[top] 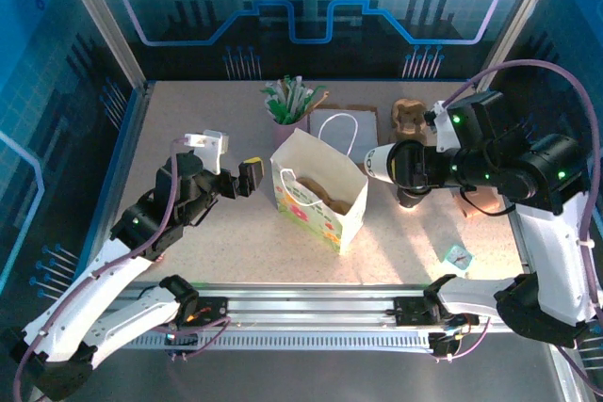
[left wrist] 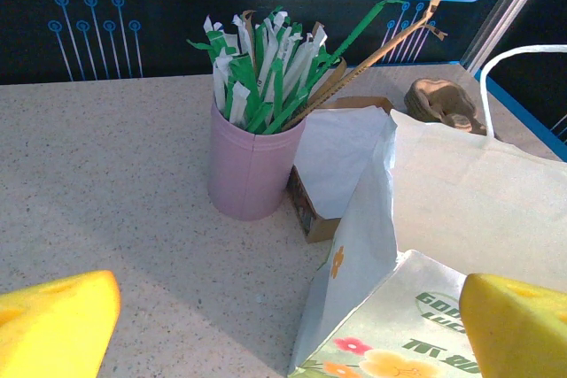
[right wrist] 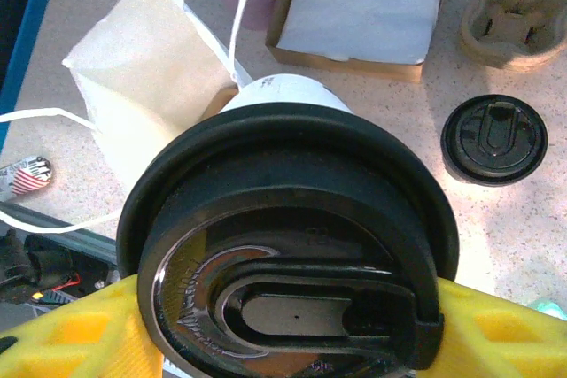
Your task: Pack the takeout coffee
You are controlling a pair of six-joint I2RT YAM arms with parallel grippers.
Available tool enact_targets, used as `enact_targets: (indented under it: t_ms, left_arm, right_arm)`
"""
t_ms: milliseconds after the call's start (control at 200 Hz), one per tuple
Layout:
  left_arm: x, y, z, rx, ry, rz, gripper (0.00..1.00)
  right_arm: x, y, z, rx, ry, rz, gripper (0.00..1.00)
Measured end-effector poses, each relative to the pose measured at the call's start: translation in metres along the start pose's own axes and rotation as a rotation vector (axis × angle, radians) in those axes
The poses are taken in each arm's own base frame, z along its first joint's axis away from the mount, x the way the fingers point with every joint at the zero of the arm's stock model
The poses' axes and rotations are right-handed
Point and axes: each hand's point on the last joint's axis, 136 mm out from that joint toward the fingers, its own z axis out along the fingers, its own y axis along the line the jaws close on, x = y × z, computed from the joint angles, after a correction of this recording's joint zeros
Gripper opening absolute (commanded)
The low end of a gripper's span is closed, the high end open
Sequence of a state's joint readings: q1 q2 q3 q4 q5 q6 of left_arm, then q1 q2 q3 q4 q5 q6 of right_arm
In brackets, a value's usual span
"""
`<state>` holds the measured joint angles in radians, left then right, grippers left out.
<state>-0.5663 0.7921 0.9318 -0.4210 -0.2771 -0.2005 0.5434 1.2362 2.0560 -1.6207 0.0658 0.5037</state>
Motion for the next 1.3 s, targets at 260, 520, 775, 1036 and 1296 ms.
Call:
enact_targets:
  t_ms: [260,520,775,1036,1296]
  left_arm:
    - [0.001,0.000,0.001,0.000,0.003,0.001,0.99]
    - [0.001,0.000,0.001,-0.001,0.005,0.001,0.99]
    - [0.001,0.000,0.002,-0.002,0.005,0.001,0.99]
    - [0.001,0.000,0.002,-0.002,0.006,0.001,0.99]
    - [0.001,0.000,0.001,-0.002,0.005,0.001,0.99]
  right_arm:
    - [0.001,0.013,-0.005,-0.058,0.005,-0.023,0.54]
    - [0.006,0.034,0.019,-0.058,0.090,-0.090,0.53]
    - [0.005,0.047,0.040,-0.014,0.130,-0.141,0.52]
    - [0.008,0.057,0.068,0.043,0.188,-0.190,0.51]
    - [0.012,0.062,0.094,0.095,0.245,-0.221,0.50]
